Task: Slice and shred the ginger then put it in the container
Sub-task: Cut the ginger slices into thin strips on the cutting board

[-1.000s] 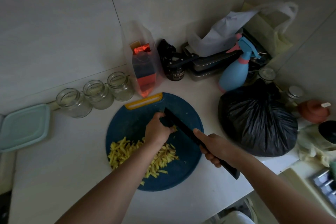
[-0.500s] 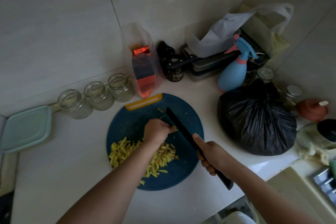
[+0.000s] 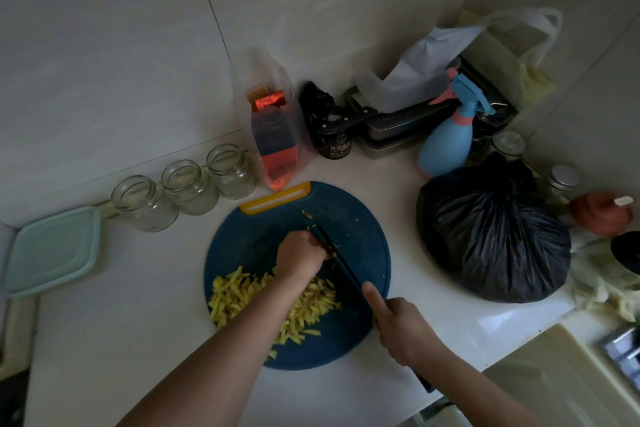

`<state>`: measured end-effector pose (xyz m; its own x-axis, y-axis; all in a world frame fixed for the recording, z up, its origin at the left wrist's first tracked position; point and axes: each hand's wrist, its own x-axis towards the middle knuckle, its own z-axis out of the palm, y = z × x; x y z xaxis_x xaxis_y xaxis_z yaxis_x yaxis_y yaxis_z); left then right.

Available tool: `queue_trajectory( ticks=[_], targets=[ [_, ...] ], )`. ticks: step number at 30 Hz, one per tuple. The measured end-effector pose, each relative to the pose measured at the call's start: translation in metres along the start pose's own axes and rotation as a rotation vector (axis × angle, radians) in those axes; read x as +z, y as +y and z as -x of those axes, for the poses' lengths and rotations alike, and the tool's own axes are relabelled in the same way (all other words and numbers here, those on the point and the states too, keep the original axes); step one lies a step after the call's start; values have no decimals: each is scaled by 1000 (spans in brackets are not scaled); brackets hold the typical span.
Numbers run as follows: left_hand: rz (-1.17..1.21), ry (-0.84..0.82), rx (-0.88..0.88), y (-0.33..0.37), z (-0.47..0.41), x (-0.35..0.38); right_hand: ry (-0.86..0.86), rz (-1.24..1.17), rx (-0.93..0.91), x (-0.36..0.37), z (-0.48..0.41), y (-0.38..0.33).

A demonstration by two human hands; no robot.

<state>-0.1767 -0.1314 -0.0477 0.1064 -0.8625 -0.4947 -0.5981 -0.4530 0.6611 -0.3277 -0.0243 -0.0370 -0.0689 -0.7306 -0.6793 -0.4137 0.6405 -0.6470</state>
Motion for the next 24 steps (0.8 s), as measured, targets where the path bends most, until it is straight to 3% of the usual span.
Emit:
queue_trajectory(
  ticks=[7, 12, 20, 24],
  targets=[
    [-8, 24, -7, -5, -3, 1, 48, 309, -123, -4, -4, 1],
    [6, 32, 0, -8, -4, 3, -30, 435, -115, -13, -8, -6],
    [-1, 11, -11, -6, -6, 2, -72, 392, -64, -11, -26, -21],
    [82, -8, -18, -5, -3, -3, -127, 163, 81, -15, -34, -22]
  ],
)
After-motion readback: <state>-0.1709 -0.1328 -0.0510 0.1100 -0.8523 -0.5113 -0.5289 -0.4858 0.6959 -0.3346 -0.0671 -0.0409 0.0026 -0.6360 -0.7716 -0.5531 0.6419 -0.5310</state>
